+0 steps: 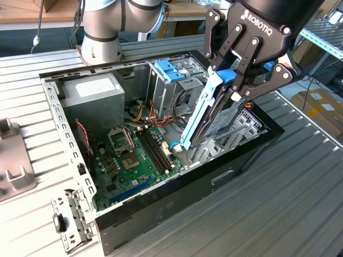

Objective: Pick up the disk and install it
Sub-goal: 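Pick up the disk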

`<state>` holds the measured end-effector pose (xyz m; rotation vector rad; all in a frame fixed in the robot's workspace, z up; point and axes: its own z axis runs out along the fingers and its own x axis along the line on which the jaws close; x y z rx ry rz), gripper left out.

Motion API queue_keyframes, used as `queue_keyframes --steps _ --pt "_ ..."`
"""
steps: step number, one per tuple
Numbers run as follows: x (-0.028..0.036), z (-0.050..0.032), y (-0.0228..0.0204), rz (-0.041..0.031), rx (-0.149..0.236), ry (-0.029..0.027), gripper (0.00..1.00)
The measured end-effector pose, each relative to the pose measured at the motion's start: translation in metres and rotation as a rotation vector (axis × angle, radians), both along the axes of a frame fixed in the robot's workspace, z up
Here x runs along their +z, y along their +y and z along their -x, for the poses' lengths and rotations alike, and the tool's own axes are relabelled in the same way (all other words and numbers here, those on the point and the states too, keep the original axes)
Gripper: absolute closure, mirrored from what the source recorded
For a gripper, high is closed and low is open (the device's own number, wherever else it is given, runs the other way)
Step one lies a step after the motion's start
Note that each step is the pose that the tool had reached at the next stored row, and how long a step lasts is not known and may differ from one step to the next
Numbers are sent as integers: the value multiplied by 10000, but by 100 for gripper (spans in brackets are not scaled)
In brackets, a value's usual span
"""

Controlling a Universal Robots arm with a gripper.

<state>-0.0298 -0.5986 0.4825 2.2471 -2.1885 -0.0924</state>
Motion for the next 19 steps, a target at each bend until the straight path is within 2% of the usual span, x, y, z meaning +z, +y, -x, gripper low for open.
queue_keyframes --steps 16,17,19 --pt "-2 -5 -129 0 0 0 63" --pt "-3 -7 -158 0 0 0 63" --pt "-5 -12 -299 -1 1 0 63"
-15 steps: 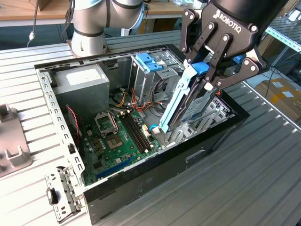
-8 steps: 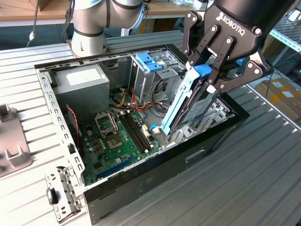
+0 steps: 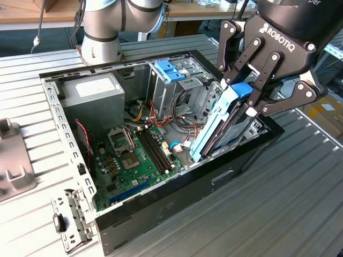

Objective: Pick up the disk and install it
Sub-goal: 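Pick up the disk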

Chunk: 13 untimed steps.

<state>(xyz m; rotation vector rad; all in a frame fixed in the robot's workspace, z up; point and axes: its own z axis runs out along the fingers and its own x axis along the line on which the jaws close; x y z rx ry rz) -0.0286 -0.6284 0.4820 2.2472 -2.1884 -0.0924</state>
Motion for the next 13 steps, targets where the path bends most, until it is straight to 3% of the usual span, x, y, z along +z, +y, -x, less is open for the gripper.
queue_keyframes --steps 2,3,6,13 --pt "-2 -4 -107 0 -1 0 63" --pt "-2 -7 -118 2 0 0 63" --pt "-3 -32 -121 1 0 0 63" --pt "-7 -182 -122 0 0 0 63"
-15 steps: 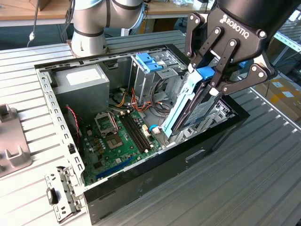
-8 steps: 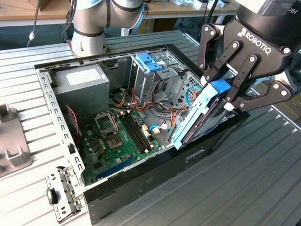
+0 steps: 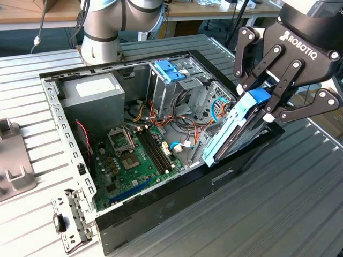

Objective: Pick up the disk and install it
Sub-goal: 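Pick up the disk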

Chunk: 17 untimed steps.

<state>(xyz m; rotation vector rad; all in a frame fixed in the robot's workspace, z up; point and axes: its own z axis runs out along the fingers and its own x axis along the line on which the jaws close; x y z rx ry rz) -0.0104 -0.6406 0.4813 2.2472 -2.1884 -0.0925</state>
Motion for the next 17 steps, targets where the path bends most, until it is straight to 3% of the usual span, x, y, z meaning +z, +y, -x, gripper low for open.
queue_keyframes --steps 4,7,9,17 --pt "-1 -111 1 -10 -3 0 63" --pt "-4 -162 0 -84 -8 0 63" --pt "-5 -181 1 -113 -9 0 63" --pt "-15 -244 0 -118 -9 1 63"
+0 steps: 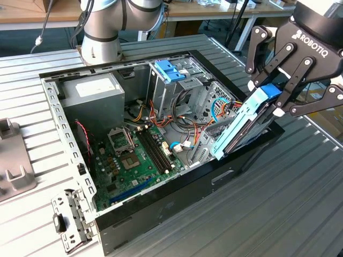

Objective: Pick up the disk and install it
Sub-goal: 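Pick up the disk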

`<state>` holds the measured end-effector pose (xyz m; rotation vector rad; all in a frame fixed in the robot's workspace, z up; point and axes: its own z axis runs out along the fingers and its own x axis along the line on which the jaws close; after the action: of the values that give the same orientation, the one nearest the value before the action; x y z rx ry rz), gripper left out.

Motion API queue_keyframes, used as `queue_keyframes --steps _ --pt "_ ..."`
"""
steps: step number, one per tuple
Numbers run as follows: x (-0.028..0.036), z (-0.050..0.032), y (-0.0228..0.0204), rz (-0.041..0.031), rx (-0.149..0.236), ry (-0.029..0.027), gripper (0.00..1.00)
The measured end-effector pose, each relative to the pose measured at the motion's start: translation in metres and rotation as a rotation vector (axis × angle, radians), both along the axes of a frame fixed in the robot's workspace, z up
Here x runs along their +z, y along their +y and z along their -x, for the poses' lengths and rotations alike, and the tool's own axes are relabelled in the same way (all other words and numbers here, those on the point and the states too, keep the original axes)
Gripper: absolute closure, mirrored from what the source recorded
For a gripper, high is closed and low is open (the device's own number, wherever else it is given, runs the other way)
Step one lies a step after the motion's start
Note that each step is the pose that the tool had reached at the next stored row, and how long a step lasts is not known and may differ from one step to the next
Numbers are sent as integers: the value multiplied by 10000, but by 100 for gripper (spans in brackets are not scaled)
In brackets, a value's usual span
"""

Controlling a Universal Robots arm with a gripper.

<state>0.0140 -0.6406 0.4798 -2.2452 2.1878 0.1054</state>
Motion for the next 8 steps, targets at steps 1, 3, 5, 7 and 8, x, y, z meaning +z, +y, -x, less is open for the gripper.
queue_keyframes --steps 1,3,5,7,8 --pt "-2 -23 0 -1 0 1 63" --pt "-5 -76 0 -1 0 3 63" --pt "-7 -124 1 -1 0 5 63" --pt "-11 -219 21 -1 0 7 63" --pt "-12 -250 35 -1 0 7 63"
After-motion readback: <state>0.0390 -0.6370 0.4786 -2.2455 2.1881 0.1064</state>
